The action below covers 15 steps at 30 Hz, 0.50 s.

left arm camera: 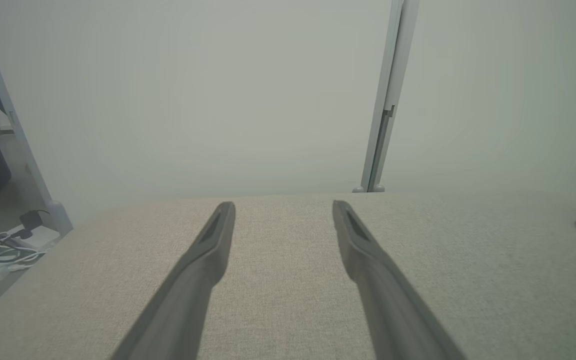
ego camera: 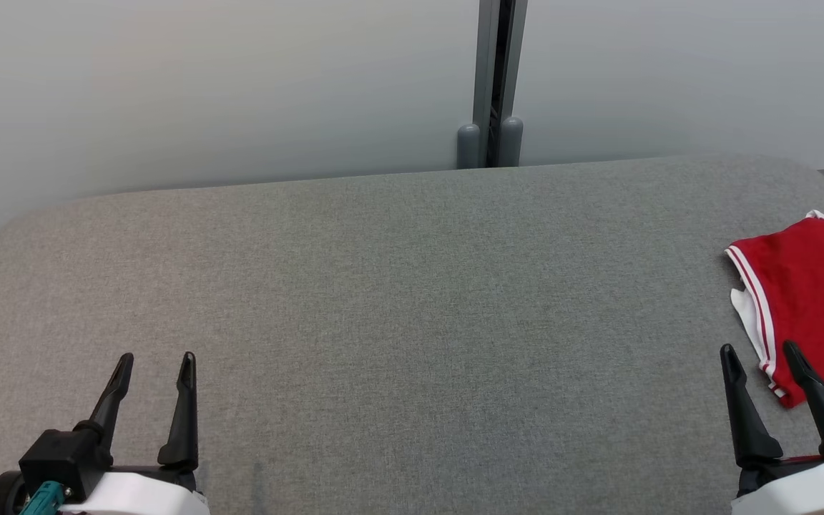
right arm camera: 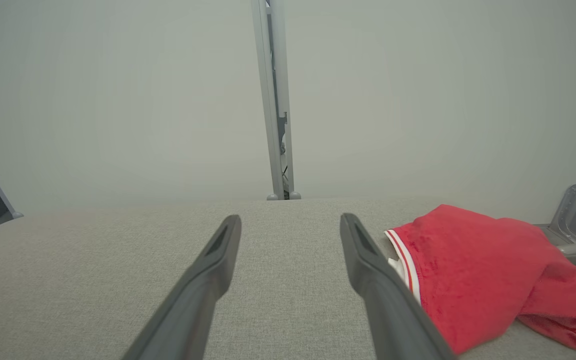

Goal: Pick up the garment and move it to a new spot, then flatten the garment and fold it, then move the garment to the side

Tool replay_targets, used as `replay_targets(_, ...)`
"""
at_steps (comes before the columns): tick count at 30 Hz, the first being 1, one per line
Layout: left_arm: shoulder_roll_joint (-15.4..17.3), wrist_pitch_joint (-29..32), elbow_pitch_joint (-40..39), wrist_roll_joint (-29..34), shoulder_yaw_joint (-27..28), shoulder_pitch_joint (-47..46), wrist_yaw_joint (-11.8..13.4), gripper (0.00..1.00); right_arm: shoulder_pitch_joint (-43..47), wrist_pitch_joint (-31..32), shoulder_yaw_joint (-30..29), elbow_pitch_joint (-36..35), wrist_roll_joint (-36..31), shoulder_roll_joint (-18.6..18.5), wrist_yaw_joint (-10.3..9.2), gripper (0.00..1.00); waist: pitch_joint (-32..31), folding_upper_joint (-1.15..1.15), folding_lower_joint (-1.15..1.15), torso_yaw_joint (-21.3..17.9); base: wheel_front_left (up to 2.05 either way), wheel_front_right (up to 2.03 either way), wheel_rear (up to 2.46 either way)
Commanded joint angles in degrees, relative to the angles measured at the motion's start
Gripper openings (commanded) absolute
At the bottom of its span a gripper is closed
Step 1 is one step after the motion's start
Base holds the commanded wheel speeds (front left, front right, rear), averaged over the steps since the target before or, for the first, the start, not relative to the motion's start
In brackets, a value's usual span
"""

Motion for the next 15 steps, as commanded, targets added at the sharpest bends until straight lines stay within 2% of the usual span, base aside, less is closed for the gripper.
replay_targets(1,0.3,-0.4,0.2,-0.2,0.1,-0.7,0.4,1.0,0.4,0.1,-0.1,-0.4,-0.2,0.0,-0.02,1.0,0.0,0.0,0.0,0.0,0.0,0.0,0.0)
replay_targets(15,0.5,-0.9,0.7,-0.6,-0.1,-1.2,0.5,1.0,0.2,-0.1,-0.1,0.0,0.2,0.3,-0.02,1.0,0.0,0.0,0.0,0.1,0.0,0.0,0.0)
